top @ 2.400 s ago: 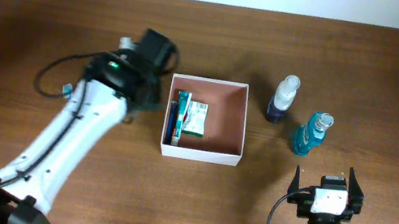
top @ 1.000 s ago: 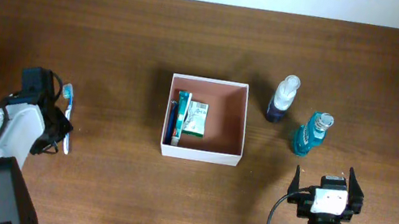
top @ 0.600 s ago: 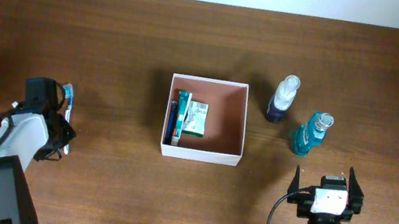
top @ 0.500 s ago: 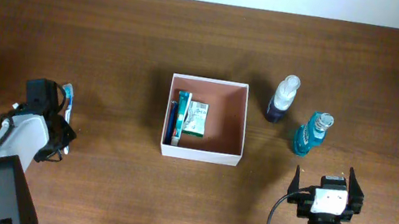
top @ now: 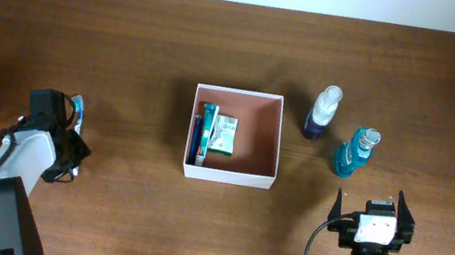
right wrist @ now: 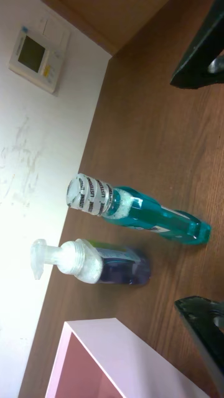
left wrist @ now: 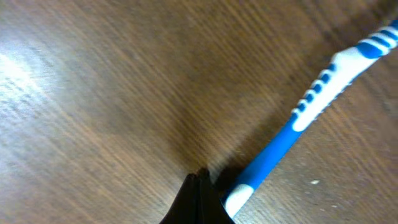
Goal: Pack container
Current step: 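Lower the left gripper and grasp the blue-white toothbrush by its handle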
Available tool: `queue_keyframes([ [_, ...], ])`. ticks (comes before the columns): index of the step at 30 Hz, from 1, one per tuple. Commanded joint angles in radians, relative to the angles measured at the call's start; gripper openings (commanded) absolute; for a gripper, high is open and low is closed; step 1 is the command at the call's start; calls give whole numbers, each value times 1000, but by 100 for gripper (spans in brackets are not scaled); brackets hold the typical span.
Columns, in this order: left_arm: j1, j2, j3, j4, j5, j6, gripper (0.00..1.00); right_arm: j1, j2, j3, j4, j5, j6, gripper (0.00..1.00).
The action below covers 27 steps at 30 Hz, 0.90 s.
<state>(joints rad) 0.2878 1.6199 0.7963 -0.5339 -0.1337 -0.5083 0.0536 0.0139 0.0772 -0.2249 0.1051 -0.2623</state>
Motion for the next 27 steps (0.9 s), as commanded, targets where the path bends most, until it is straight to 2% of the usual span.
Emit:
queue_keyframes([
  [1, 3, -11, -7, 4, 43, 9, 0, -2, -10, -8, 1, 12, 1, 98],
  [11, 3, -11, -7, 5, 45, 9, 0, -2, -10, -8, 1, 12, 1, 98],
  [15, 3, -11, -7, 21, 92, 12, 0, -2, -11, -8, 1, 12, 1, 98],
  [19, 3, -11, -7, 42, 143, 58, 0, -2, -10, -8, 1, 12, 1, 98],
  [27, 3, -24, -3, 34, 145, 96, 0, -2, -10, -8, 1, 12, 1, 98],
])
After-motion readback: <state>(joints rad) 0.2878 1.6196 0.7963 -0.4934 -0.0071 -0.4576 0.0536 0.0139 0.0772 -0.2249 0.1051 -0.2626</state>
